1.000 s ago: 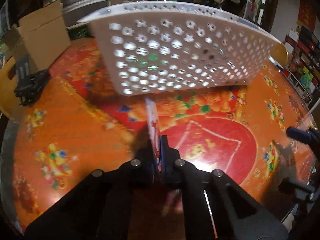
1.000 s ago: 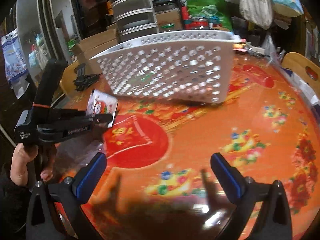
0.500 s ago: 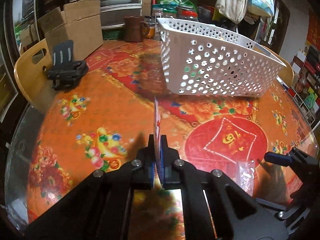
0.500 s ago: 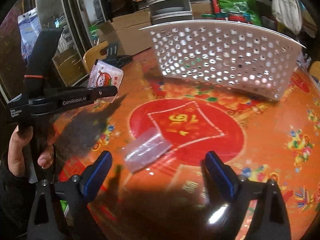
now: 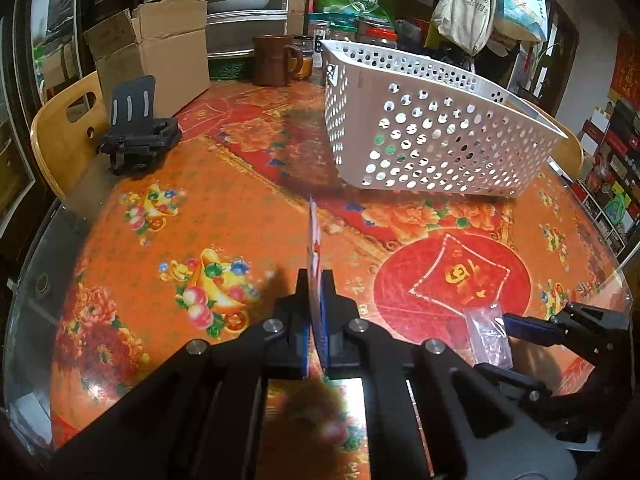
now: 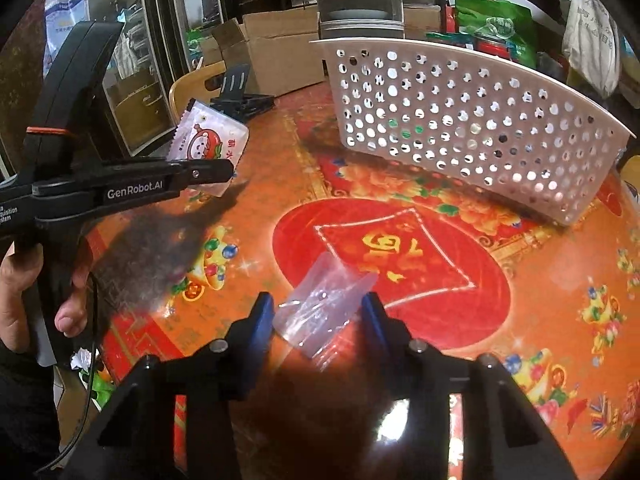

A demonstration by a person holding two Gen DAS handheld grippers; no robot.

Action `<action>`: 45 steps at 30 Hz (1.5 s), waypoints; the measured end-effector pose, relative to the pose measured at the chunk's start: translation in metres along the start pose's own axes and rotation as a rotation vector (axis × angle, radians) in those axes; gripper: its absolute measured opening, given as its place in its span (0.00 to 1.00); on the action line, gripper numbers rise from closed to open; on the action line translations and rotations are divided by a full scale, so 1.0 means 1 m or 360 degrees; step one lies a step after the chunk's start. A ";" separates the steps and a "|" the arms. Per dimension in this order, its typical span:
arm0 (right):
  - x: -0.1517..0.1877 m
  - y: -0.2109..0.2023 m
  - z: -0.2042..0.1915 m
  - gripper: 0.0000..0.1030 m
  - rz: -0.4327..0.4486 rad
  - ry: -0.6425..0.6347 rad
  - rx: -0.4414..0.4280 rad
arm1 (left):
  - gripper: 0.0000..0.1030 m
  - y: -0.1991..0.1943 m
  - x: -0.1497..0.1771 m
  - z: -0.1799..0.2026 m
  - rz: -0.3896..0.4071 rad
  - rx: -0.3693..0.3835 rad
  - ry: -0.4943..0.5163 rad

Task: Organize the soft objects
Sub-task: 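Grasp the clear plastic bag on the table with the right gripper, then carry the card packet and clear bag over the basket with both grippers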

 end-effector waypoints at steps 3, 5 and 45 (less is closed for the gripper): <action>0.002 -0.007 0.006 0.40 0.0026 0.0008 0.0030 | 0.03 -0.002 0.000 0.003 0.0006 0.0007 0.0012; 0.002 -0.015 0.014 0.39 0.0055 0.0023 0.0058 | 0.03 -0.004 -0.001 0.004 0.0013 0.0006 0.0018; -0.109 -0.159 0.131 0.35 0.0355 0.0087 0.0400 | 0.03 -0.101 -0.110 0.080 0.0238 0.0133 0.0193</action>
Point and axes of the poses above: each gripper's, at about its wrist camera, not at the fingertips, and y roughly the way its jaws point, z to its right, x to its underside, the point moved 1 cm from there along y, roughly the way its jaws point, and after that the axes turned 6 degrees about -z, right-handed, at the moved point
